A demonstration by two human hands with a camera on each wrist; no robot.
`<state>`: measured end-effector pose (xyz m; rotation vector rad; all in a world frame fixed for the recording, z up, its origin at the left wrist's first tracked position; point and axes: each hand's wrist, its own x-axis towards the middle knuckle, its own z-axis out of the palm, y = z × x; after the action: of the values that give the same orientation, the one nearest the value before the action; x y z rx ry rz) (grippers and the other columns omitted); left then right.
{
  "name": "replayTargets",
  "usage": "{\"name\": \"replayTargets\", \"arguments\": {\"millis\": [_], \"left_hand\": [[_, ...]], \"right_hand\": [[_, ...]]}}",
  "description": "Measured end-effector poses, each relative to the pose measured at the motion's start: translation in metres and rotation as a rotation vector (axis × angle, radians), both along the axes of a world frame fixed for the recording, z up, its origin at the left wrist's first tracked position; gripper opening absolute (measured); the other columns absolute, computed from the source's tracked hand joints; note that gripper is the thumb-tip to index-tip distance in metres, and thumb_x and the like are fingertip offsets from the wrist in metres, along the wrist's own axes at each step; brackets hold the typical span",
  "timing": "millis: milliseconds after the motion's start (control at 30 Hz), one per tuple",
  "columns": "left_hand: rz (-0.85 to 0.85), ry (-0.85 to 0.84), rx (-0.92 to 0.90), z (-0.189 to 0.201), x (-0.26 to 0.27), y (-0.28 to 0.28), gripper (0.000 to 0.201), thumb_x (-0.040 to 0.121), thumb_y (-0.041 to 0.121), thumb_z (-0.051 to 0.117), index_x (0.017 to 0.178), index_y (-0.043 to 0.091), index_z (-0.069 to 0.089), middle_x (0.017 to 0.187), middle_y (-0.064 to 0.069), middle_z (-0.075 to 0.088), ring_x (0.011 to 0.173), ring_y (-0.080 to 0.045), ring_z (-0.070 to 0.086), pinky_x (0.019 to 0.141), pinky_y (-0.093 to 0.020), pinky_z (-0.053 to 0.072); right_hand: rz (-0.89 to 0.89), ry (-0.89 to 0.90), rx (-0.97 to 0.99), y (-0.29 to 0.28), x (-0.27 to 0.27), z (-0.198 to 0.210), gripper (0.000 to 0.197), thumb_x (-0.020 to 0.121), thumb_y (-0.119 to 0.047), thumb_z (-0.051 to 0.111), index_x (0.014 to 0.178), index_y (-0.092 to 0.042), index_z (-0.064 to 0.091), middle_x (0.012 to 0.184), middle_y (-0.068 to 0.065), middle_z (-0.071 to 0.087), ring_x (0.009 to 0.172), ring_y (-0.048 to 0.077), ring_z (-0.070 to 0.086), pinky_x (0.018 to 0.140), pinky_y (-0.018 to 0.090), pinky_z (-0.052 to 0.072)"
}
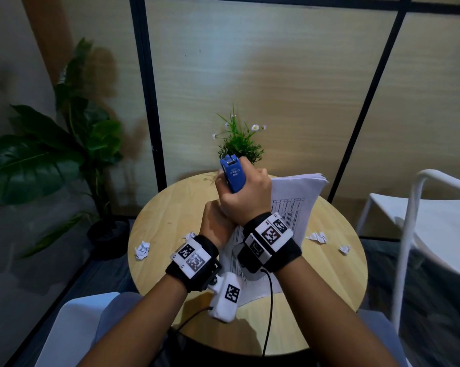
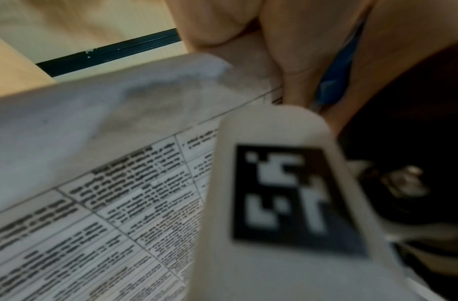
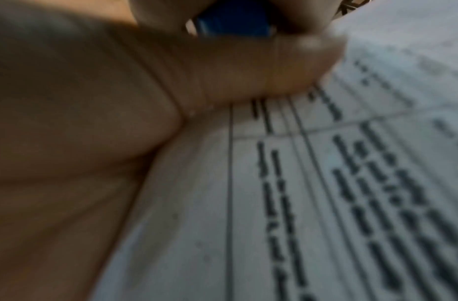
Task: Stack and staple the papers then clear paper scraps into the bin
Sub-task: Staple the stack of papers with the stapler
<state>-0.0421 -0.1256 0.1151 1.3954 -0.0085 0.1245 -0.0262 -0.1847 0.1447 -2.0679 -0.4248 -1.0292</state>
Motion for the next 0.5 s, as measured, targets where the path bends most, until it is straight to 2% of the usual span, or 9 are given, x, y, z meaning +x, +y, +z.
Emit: {"name": "replayTargets", "arguments": {"millis": [67, 100, 167, 233, 267, 333, 367, 433, 500], "left_hand": [[-0.013, -0.065, -0.045, 0.0, 0.002, -0.002, 0.026, 0.091, -0.015, 0.041, 0.084, 0.006, 0.056, 0.062, 0.003, 0.052, 0.053, 0.003, 0.054, 0.056, -0.012, 0.043], [0.004, -0.091, -0.074, 0.002, 0.002, -0.002, 0.028, 0.092, -0.013, 0.04, 0.078, 0.007, 0.054, 0.058, 0.002, 0.054, 0.046, 0.007, 0.053, 0.053, -0.011, 0.044], [0.035, -0.118, 0.013, 0.002, 0.001, -0.002, 0.023, 0.089, -0.005, 0.054, 0.076, 0.013, 0.06, 0.064, 0.005, 0.06, 0.051, 0.009, 0.057, 0.056, -0.01, 0.048], [0.035, -0.158, 0.099, -0.004, 0.003, 0.003, 0.015, 0.086, 0.009, 0.064, 0.076, 0.021, 0.065, 0.073, 0.003, 0.066, 0.065, -0.002, 0.063, 0.067, -0.021, 0.053], [0.048, -0.165, 0.127, -0.006, 0.004, 0.004, 0.012, 0.086, 0.015, 0.065, 0.076, 0.021, 0.066, 0.075, 0.001, 0.067, 0.068, -0.007, 0.064, 0.069, -0.024, 0.054], [0.082, -0.174, 0.142, -0.01, 0.01, 0.008, 0.012, 0.086, 0.02, 0.064, 0.075, 0.02, 0.066, 0.075, 0.0, 0.068, 0.068, -0.008, 0.065, 0.069, -0.023, 0.055], [0.101, -0.172, 0.142, -0.012, 0.014, 0.009, 0.013, 0.087, 0.02, 0.063, 0.074, 0.018, 0.066, 0.075, -0.001, 0.068, 0.067, -0.008, 0.065, 0.069, -0.023, 0.055], [0.123, -0.165, 0.132, -0.011, 0.016, 0.01, 0.017, 0.088, 0.019, 0.062, 0.072, 0.013, 0.066, 0.072, -0.005, 0.067, 0.065, -0.012, 0.064, 0.068, -0.026, 0.054], [0.134, -0.153, 0.125, -0.011, 0.019, 0.011, 0.021, 0.089, 0.019, 0.061, 0.077, 0.004, 0.065, 0.074, -0.015, 0.063, 0.069, -0.02, 0.06, 0.07, -0.032, 0.051]], "right_hand": [[0.055, -0.022, 0.05, -0.005, 0.001, 0.003, 0.037, 0.076, -0.049, 0.045, 0.073, -0.013, 0.051, 0.056, -0.008, 0.042, 0.053, 0.018, 0.042, 0.055, 0.024, 0.029], [0.105, -0.004, 0.135, -0.01, 0.001, 0.006, 0.038, 0.076, -0.052, 0.047, 0.075, -0.014, 0.052, 0.057, -0.009, 0.044, 0.052, 0.012, 0.045, 0.053, 0.021, 0.033], [0.241, 0.102, 0.47, -0.022, 0.002, 0.019, 0.039, 0.074, -0.057, 0.049, 0.082, -0.019, 0.054, 0.065, -0.009, 0.053, 0.058, 0.003, 0.051, 0.062, 0.018, 0.044], [0.283, 0.184, 0.848, -0.045, 0.012, 0.029, 0.04, 0.072, -0.059, 0.051, 0.085, -0.021, 0.054, 0.077, 0.0, 0.059, 0.073, 0.014, 0.058, 0.075, 0.031, 0.048], [0.254, 0.197, 1.013, -0.059, 0.017, 0.033, 0.04, 0.07, -0.059, 0.05, 0.085, -0.022, 0.054, 0.084, 0.004, 0.059, 0.08, 0.02, 0.058, 0.079, 0.034, 0.047], [0.183, 0.138, 1.24, -0.093, 0.026, 0.035, 0.04, 0.07, -0.057, 0.047, 0.093, -0.025, 0.054, 0.096, 0.004, 0.057, 0.095, 0.022, 0.058, 0.09, 0.036, 0.046], [0.161, 0.08, 1.314, -0.11, 0.03, 0.033, 0.044, 0.069, -0.057, 0.048, 0.1, -0.026, 0.053, 0.102, 0.003, 0.056, 0.1, 0.021, 0.056, 0.094, 0.035, 0.044], [0.043, 0.006, 1.363, -0.141, 0.036, 0.021, 0.053, 0.064, -0.059, 0.051, 0.105, -0.025, 0.05, 0.106, 0.003, 0.052, 0.102, 0.02, 0.053, 0.091, 0.033, 0.043], [-0.105, 0.036, 1.297, -0.163, 0.037, 0.001, 0.049, 0.075, -0.05, 0.048, 0.111, -0.017, 0.047, 0.106, 0.006, 0.049, 0.096, 0.02, 0.05, 0.083, 0.032, 0.04]]}}
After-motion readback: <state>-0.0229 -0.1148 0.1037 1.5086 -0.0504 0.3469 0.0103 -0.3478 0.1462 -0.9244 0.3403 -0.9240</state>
